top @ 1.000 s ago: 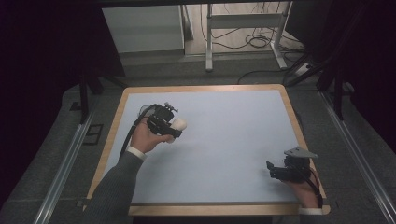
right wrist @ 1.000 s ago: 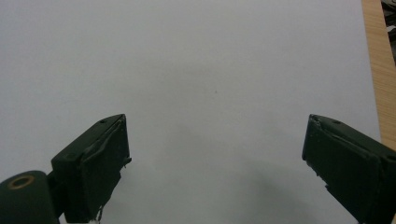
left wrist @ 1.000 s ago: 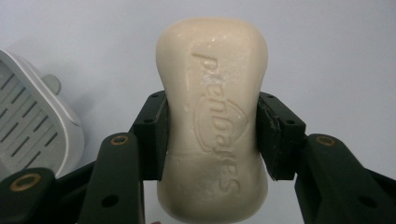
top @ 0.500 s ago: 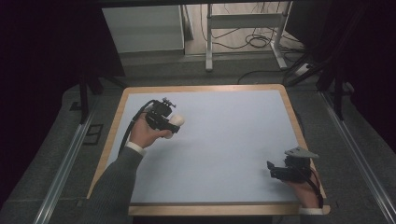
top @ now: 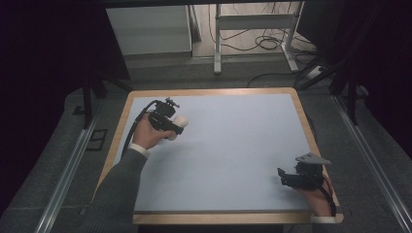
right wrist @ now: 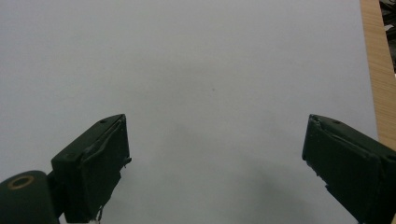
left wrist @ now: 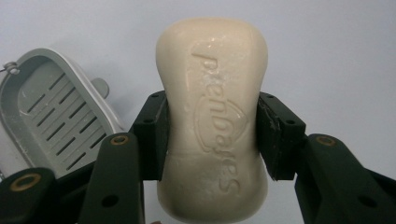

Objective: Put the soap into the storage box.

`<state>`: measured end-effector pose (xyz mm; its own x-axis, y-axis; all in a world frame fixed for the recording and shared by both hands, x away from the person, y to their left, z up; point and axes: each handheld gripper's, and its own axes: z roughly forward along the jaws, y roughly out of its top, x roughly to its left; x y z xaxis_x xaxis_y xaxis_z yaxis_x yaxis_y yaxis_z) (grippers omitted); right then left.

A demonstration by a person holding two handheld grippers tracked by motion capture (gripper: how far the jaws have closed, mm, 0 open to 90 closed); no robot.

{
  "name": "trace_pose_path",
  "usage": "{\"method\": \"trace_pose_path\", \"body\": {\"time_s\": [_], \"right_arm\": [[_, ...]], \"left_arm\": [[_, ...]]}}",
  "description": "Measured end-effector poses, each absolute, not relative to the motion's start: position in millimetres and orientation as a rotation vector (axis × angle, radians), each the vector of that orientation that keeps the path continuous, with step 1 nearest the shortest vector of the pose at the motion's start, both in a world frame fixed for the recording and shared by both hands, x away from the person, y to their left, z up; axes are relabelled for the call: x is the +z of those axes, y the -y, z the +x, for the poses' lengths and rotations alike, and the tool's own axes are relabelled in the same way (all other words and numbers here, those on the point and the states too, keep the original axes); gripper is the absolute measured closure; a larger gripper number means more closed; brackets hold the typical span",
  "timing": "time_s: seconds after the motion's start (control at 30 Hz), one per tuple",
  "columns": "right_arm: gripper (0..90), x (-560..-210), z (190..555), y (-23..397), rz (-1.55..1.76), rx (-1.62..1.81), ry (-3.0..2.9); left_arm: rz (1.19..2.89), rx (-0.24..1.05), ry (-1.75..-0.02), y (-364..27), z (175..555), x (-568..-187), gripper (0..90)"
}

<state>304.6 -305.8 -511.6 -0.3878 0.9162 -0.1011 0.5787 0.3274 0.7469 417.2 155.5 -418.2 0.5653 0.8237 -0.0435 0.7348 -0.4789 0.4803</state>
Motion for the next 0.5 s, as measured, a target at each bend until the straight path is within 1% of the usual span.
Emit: {"method": "trace_pose_path", "body": {"time_s": [0.5], "right_arm": [[7.2, -512, 304, 305, 1.305, 0.846, -2.083]], "left_arm": [[2.326, 0.283, -1.304, -169, 427, -414, 49.9]]}}
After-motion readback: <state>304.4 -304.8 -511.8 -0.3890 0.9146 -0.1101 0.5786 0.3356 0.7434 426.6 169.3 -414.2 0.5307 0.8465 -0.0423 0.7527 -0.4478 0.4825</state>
